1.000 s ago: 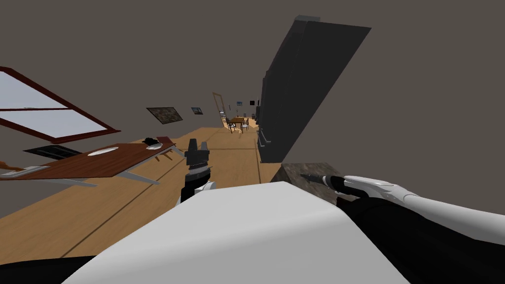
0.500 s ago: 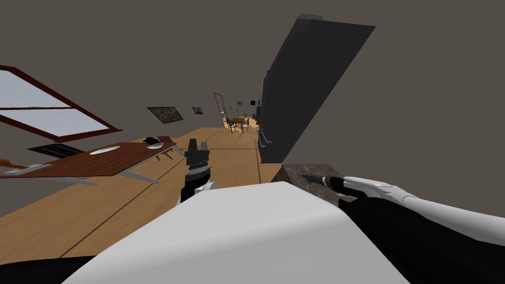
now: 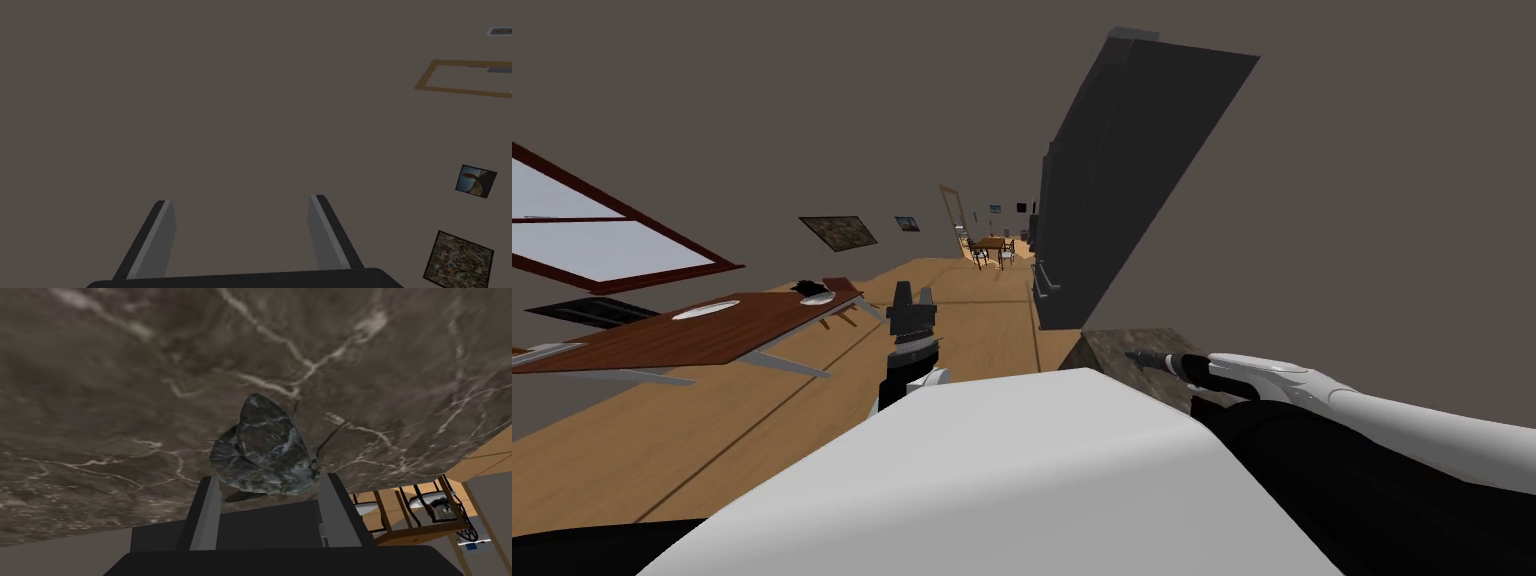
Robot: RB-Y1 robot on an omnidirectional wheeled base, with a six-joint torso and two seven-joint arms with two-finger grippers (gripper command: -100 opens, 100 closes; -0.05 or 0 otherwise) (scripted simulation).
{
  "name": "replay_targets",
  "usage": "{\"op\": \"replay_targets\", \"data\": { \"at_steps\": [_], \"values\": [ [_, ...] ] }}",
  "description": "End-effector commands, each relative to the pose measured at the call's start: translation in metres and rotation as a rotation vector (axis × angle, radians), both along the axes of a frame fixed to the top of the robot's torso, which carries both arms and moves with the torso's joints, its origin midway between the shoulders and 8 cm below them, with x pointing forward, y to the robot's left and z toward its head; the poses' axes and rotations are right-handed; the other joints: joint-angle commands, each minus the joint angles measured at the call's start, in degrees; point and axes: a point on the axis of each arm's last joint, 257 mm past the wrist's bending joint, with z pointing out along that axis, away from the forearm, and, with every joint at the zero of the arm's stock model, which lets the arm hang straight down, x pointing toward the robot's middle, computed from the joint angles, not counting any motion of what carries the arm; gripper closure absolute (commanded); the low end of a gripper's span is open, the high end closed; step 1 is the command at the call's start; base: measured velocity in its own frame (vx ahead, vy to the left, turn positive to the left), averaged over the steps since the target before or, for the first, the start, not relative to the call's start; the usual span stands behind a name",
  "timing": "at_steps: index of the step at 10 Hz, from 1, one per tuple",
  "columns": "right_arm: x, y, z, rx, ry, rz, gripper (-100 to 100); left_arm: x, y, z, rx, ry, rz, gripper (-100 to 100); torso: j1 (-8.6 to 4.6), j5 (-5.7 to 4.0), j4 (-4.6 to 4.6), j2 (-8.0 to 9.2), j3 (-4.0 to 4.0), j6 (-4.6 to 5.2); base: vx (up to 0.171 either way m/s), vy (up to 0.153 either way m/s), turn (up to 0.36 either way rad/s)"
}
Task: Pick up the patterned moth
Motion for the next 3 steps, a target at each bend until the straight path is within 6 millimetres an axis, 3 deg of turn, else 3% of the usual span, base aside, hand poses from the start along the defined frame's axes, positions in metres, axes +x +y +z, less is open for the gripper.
{"op": "replay_targets", "data": {
  "at_steps": [1,2,3],
  "values": [
    [0.0073,0.0020,0.0076,0.000,0.004,0.012,100,0.0000,0.0000,0.0000,0.000,0.000,0.000,0,0.00,0.00,0.00,0.00,0.00,0.00,-0.047,0.016,-0.085],
    [0.0043,0.0001,0.0030,-0.001,0.002,0.007,100,0.0000,0.0000,0.0000,0.000,0.000,0.000,0,0.02,-0.01,0.01,0.03,0.02,-0.02,-0.021,0.007,-0.017],
    [0.0044,0.0001,0.0031,-0.001,0.003,0.006,0,0.0000,0.0000,0.0000,0.000,0.000,0.000,0,-0.01,-0.02,0.00,-0.03,-0.01,-0.04,0.000,0.000,0.000]
  ]
}}
